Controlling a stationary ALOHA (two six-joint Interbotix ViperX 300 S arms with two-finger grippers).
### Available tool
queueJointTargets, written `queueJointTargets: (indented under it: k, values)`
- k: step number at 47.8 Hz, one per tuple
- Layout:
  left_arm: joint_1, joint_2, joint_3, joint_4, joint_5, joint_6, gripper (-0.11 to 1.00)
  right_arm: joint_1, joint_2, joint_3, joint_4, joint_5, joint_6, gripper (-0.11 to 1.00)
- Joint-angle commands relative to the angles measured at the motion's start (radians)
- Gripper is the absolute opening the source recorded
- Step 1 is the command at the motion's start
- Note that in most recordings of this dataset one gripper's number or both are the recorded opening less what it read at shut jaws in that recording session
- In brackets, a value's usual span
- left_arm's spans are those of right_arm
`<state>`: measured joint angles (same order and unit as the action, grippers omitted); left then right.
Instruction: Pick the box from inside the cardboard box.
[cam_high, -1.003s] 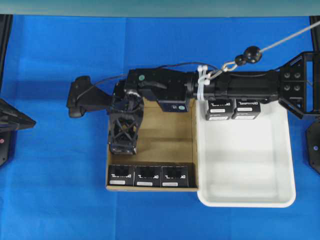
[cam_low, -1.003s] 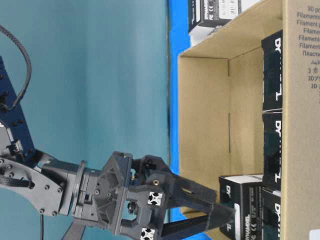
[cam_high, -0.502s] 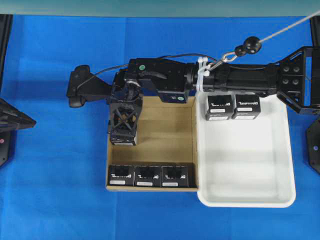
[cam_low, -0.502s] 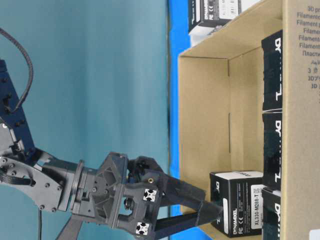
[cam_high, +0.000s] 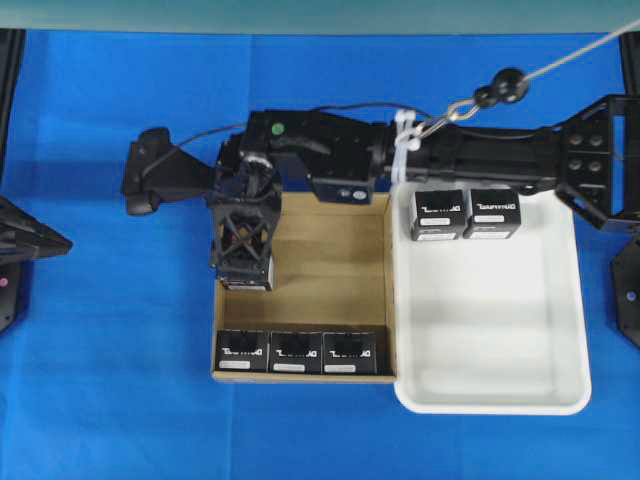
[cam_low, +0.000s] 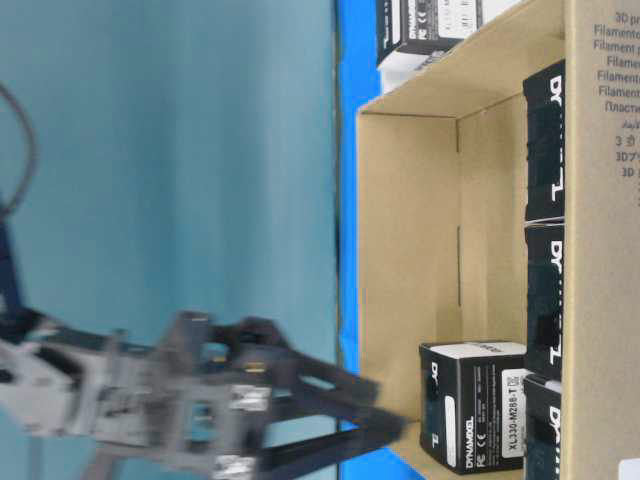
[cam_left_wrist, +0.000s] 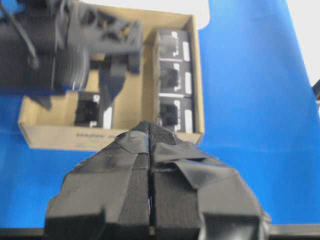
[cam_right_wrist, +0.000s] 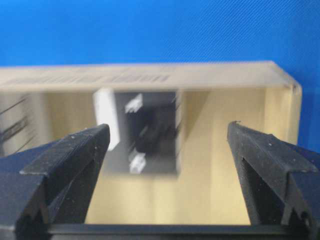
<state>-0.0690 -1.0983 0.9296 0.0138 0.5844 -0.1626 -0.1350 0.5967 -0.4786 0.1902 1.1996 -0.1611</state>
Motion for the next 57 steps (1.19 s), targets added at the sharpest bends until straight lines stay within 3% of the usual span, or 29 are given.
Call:
queueJointTargets:
  k: [1,18,30,37,57]
  values:
    - [0.002,0.003,-0.015,0.003,-0.009,-0.002,-0.07,0.003,-0.049,-0.071,0.003,0.077,-0.002,0.95]
    - [0.002,0.003,-0.018,0.003,-0.009,-0.018,-0.07,-0.011,-0.094,-0.391,-0.002,0.408,0.032,0.95]
    - [-0.002,0.000,-0.020,0.003,-0.009,-0.037,-0.07,-0.017,-0.094,-0.600,-0.002,0.457,0.118,0.95]
    - [-0.002,-0.002,-0.021,0.003,-0.009,-0.037,-0.07,-0.028,-0.101,-0.641,-0.002,0.483,0.132,0.94]
    - [-0.002,-0.002,-0.023,0.003,-0.011,-0.040,-0.07,-0.041,-0.104,-0.643,-0.002,0.485,0.132,0.94]
